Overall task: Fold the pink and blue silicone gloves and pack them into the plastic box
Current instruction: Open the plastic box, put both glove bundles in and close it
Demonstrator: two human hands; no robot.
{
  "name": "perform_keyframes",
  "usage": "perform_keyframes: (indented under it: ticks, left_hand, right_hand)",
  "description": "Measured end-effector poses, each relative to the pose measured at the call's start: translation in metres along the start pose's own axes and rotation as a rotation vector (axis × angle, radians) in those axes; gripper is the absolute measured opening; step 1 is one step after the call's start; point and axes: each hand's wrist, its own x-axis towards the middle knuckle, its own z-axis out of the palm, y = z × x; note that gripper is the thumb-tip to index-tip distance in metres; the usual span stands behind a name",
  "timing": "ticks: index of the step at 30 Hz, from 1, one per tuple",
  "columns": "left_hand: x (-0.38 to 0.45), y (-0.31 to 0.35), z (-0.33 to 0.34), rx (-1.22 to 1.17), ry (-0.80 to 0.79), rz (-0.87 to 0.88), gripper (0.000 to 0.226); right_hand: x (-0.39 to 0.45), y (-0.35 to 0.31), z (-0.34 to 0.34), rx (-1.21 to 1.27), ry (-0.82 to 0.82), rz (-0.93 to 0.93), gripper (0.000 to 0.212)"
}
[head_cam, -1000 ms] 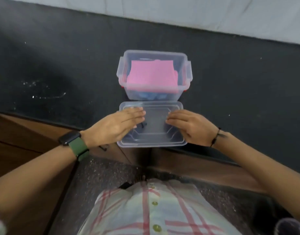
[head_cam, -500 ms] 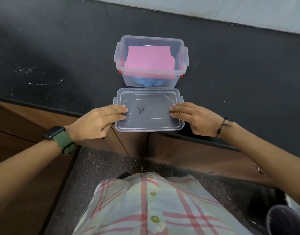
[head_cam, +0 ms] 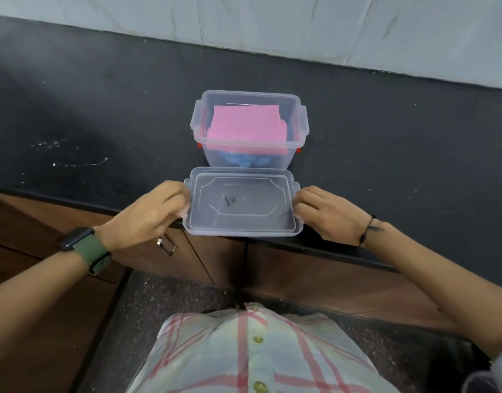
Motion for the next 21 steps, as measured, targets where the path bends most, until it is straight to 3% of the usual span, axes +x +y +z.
perform_keyframes:
  ticks: [3, 6, 9, 16, 21]
  left_hand:
    - [0.003, 0.001, -0.009, -0.258, 0.21, -0.145, 0.042]
    - [0.016, 0.005, -0.02, -0.452, 0.445, -0.322, 0.009]
    - [0.042, 0.005, -0.036, -0.549, 0.579, -0.441, 0.024]
    - [0.114, -0.019, -0.053, -0.466, 0.496, -0.729, 0.022]
    - [0.146, -0.038, -0.058, -0.324, 0.412, -0.817, 0.023]
  right_hand:
    - [0.002, 0.001, -0.009, 0.219, 0.153, 0.124, 0.029]
    - [0.012, 0.003, -0.019, 0.439, 0.354, 0.311, 0.024]
    - [0.029, 0.004, -0.032, 0.606, 0.512, 0.415, 0.025]
    - [0.087, 0.043, -0.055, 0.603, 0.719, 0.777, 0.025]
    - [0.116, 0.072, -0.053, 0.514, 0.562, 0.968, 0.028]
